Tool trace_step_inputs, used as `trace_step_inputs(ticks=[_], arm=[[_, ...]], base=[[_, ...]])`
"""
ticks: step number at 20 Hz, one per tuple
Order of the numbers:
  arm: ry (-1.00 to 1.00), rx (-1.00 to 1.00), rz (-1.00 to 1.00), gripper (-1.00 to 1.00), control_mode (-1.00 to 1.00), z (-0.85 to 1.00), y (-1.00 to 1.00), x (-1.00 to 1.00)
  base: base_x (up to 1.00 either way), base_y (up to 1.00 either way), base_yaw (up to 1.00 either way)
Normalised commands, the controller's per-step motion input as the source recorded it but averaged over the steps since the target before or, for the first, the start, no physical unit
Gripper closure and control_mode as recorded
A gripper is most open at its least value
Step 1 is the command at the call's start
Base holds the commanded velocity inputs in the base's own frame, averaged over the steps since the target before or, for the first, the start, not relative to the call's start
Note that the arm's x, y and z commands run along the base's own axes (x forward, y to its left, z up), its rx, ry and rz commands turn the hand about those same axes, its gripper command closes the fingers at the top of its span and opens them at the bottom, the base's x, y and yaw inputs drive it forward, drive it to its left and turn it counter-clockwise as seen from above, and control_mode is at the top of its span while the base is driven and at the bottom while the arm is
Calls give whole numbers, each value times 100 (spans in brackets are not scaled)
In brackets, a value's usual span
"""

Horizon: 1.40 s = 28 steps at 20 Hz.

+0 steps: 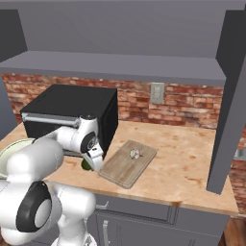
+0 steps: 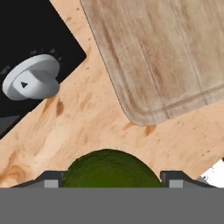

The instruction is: Open the cabinet. Place the bowl and condiment on the counter. Then place the lime and garlic on the cutting board.

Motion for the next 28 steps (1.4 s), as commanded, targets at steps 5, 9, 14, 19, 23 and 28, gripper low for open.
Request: trace_step_inputs(ticks=[5,9,14,19,23,28], arm=[[0,0,-12,100,-100,67,2,-30],[3,-1,-9,100,-100,19,-10,-11],[3,0,-1,100,-100,19,-41,-1],[3,0,0,100,-100,42,-49,0],[0,0,0,100,-100,17,-53,0],[0,0,2,100,-100,-1,-54,0]], base=[[0,0,0],[0,0,0],[0,0,0],[0,0,0],[0,0,0],[0,0,0]])
